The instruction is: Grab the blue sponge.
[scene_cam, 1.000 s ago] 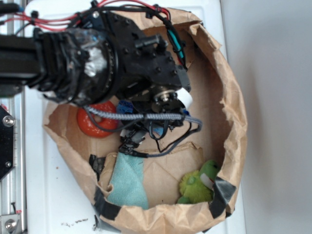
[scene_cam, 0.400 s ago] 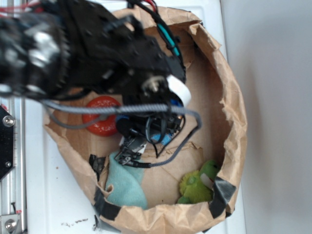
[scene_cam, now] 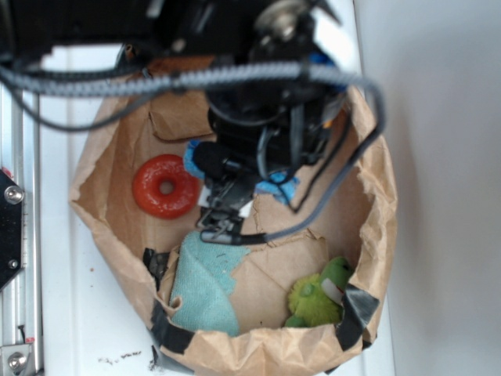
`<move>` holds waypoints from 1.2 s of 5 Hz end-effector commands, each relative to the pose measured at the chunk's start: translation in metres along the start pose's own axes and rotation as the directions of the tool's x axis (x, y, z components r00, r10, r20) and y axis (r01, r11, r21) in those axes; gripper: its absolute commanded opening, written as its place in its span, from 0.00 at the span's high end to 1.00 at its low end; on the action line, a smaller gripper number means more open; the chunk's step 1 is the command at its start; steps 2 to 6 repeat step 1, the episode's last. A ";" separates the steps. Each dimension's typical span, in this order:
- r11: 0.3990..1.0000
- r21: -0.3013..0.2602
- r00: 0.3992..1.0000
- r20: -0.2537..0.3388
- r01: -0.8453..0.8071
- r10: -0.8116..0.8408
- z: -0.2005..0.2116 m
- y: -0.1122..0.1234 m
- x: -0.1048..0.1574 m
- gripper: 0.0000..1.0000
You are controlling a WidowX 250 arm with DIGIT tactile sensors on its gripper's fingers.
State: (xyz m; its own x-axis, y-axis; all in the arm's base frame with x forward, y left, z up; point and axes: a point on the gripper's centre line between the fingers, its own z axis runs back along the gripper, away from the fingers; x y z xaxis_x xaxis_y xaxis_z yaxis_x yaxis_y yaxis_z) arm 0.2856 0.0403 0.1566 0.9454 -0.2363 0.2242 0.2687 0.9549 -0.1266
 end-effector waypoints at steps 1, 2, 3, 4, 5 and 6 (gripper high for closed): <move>0.994 0.071 0.997 0.007 -0.081 0.080 0.052 -0.002 0.009 1.00; 0.994 0.071 0.997 0.007 -0.081 0.080 0.052 -0.002 0.009 1.00; 0.994 0.071 0.997 0.007 -0.081 0.080 0.052 -0.002 0.009 1.00; 0.994 0.071 0.997 0.007 -0.081 0.080 0.052 -0.002 0.009 1.00; 0.994 0.071 0.997 0.007 -0.081 0.080 0.052 -0.002 0.009 1.00; 0.994 0.071 0.997 0.007 -0.081 0.080 0.052 -0.002 0.009 1.00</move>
